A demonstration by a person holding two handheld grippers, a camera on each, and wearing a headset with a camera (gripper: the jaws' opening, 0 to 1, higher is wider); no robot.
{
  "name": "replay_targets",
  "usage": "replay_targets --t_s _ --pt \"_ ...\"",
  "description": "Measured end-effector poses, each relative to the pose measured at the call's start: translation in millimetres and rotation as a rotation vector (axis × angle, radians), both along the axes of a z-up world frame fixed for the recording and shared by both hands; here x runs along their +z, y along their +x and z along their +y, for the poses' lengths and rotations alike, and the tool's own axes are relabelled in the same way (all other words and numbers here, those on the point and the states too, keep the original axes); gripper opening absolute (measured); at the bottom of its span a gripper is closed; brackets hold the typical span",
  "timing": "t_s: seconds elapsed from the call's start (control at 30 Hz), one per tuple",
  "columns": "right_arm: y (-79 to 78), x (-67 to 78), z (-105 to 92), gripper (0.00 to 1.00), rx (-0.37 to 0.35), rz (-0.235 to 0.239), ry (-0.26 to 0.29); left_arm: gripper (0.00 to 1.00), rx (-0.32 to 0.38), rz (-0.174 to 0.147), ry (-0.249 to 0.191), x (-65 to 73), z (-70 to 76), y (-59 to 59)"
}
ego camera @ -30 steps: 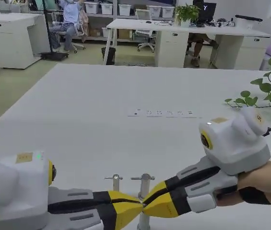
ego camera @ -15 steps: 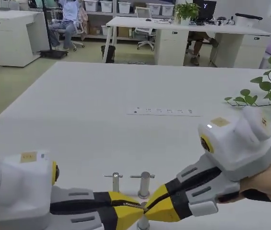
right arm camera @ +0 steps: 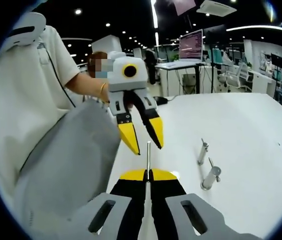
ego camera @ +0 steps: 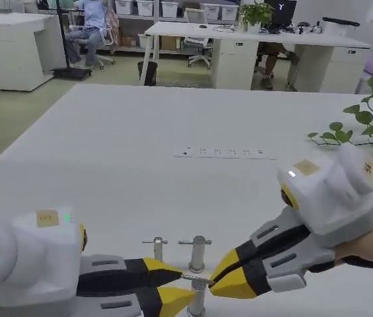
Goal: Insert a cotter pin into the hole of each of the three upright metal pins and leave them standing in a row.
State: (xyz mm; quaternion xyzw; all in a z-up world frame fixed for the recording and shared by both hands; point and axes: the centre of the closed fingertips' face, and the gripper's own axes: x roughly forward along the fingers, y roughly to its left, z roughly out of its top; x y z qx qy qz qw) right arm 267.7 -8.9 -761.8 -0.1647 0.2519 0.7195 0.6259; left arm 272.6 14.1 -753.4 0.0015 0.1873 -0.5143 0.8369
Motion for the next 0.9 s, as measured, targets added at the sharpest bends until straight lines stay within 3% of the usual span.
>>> replay_targets --t_s 0.33,0.73,0.9 --pt "13.4 -19.4 -18.9 0.03 0.001 -0.061 -0.098 0.22 0.029 -0.041 0.069 -14.1 -3.3 12.5" --pt "25.5 -43.1 -34.0 0.03 0.011 -0.104 -0.201 0.23 0.040 -0.044 0.169 -39.7 -6.7 23.4" --pt "28.9 -50.7 -35.7 0.03 0.018 -0.109 -0.227 0.23 0.047 -0.030 0.201 -49.6 -7.5 25.7"
